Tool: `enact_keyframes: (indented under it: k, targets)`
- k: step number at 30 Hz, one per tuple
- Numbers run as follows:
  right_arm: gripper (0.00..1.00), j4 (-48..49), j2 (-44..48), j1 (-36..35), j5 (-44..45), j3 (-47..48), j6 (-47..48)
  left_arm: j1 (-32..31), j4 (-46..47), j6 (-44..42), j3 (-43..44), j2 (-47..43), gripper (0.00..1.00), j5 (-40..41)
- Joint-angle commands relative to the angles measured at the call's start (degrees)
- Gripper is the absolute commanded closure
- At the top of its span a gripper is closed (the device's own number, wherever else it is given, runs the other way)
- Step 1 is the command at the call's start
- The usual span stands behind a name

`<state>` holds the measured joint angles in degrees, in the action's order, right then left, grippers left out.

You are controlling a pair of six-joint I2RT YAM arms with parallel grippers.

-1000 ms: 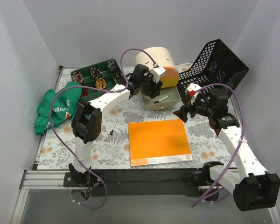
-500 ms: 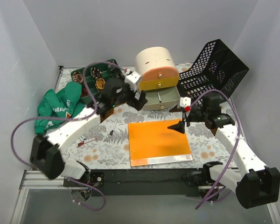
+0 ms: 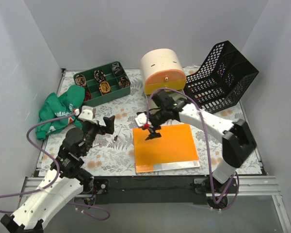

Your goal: Organize the desk

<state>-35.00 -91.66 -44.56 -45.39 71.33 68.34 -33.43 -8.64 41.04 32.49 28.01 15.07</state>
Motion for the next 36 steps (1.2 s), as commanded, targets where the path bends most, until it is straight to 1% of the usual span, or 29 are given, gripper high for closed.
enact_keyframes:
  k: [1,2,4,6,7,8,12,14,20,30,34,36]
  targets:
    - [0.12,-2.7,-12.3,-6.9,10.2,16.3,-2.7,0.5,0.6,1.5,-0.9,-6.2,0.02,11.7]
    - [0.13,-3.8,-17.2,-7.9,11.1,19.1,-3.6,0.5,0.8,1.2,-1.2,-8.1,0.02,12.0]
    - [0.15,-4.8,-21.5,-9.5,12.3,26.5,-4.3,0.5,1.1,1.0,-1.7,-9.5,0.02,12.3]
    - [0.20,-5.4,-27.1,-10.0,13.1,31.5,-6.1,0.4,1.5,-0.2,-2.3,-10.6,0.02,13.2]
    - [0.22,-5.5,-28.8,-10.2,13.3,36.0,-6.7,0.5,1.7,-0.6,-2.4,-10.8,0.02,13.4]
    - [0.24,-5.8,-31.9,-10.2,13.4,37.9,-7.3,0.5,1.9,-1.1,-2.7,-10.9,0.02,13.7]
    - [0.30,-5.7,-38.0,-10.2,15.2,44.7,-9.1,0.5,1.8,-1.2,-2.6,-10.7,0.02,12.2]
    - [0.33,-5.8,-40.4,-10.2,15.6,46.3,-9.1,0.4,1.7,-1.2,-2.5,-10.6,0.02,11.7]
    - [0.39,-5.8,-43.8,-10.2,15.9,46.9,-8.7,0.5,2.1,-1.1,-2.7,-11.0,0.02,10.5]
    - [0.44,-5.7,-48.9,-10.2,16.4,50.9,-9.4,0.5,2.2,-1.2,-2.9,-11.0,0.02,10.1]
    - [0.52,-6.0,-48.6,-10.2,16.5,48.7,-9.2,0.5,2.2,-1.2,-2.9,-11.0,0.02,9.9]
    - [0.53,-6.2,-47.6,-10.2,16.5,45.6,-8.6,0.5,2.1,-1.2,-2.8,-11.0,0.02,9.7]
